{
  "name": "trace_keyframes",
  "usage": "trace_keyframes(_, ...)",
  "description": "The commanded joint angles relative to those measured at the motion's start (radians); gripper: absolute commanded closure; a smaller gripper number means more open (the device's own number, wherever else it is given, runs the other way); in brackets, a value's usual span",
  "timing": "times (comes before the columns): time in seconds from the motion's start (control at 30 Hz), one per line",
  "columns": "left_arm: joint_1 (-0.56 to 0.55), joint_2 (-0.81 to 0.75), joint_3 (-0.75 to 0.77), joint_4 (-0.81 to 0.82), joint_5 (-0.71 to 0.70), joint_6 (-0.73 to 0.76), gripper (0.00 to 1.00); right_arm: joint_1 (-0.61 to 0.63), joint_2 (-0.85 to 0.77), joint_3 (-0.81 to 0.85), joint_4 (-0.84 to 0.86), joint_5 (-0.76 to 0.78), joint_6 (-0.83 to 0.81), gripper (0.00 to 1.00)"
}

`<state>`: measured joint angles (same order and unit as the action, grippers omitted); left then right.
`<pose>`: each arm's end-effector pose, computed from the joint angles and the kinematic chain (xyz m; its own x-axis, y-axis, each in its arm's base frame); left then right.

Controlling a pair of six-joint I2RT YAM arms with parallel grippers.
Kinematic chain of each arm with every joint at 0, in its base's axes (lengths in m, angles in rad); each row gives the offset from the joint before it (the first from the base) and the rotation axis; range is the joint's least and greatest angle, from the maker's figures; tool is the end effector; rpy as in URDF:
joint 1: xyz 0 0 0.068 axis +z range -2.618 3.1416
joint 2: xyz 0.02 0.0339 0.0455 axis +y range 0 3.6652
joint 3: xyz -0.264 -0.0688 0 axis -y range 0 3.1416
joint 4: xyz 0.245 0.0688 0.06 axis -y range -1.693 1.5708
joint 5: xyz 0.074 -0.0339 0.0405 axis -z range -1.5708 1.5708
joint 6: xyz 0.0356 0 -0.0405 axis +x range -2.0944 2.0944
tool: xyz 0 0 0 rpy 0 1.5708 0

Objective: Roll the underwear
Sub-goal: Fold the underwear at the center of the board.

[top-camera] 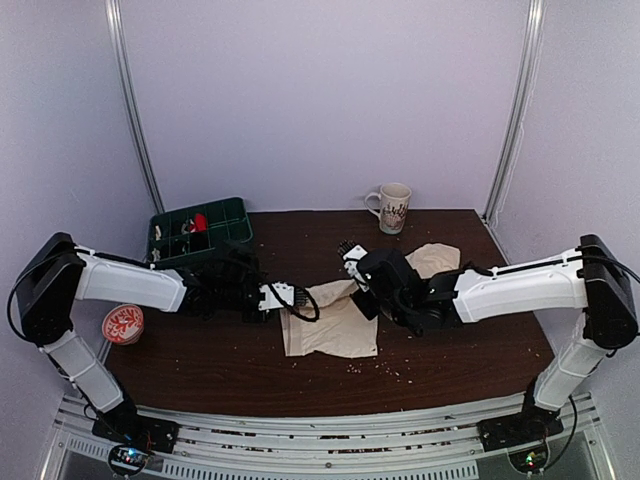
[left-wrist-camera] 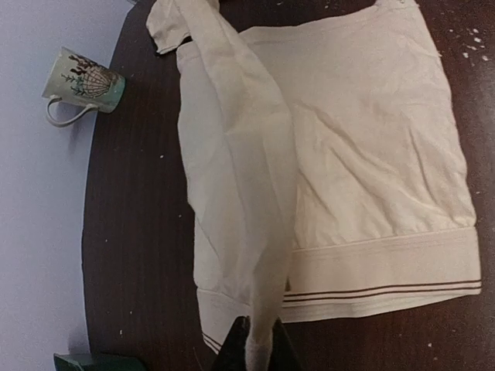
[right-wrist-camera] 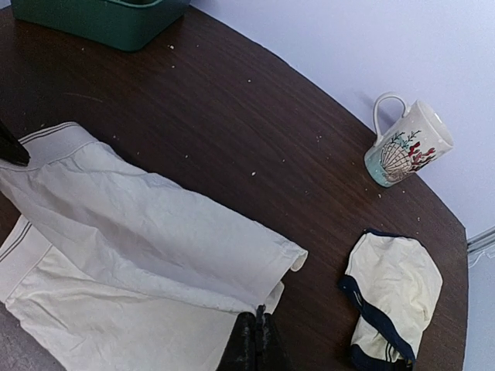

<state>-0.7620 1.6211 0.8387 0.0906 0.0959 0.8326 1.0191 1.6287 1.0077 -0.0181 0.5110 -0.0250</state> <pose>0.2390 -0.2328 0.1772 0.2372 0.7914 -0.5634 0.8397 0.1246 0.5285 0.2002 0.2922 0.2206 -0.2991 -0.5276 -0.7951 -0.5448 0.7785 -0.3117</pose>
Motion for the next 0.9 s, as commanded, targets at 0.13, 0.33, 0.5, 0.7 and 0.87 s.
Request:
trace_keyframes(0.13,-0.051,-0.048,-0.063,-0.038,0.082,0.006,0.90,0.056,-0.048,-0.096,-0.114,0.136,0.127,1.00)
trace_keyframes(0.33,-0.058,-0.042,-0.073,-0.058,0.105,0.001,0.89,0.075,-0.119,-0.165,-0.134,0.145,0.174,1.00)
trace_keyframes(0.5,-0.081,-0.037,-0.078,-0.075,0.124,-0.002,0.87,0.103,-0.162,-0.228,-0.127,0.118,0.182,1.00)
trace_keyframes(0.7,-0.109,-0.013,-0.083,-0.075,0.102,-0.009,0.87,0.160,-0.119,-0.240,-0.131,0.096,0.170,1.00)
trace_keyframes(0.87,-0.111,0.000,-0.086,-0.088,0.104,0.006,0.85,0.187,-0.063,-0.235,-0.164,0.155,0.188,1.00)
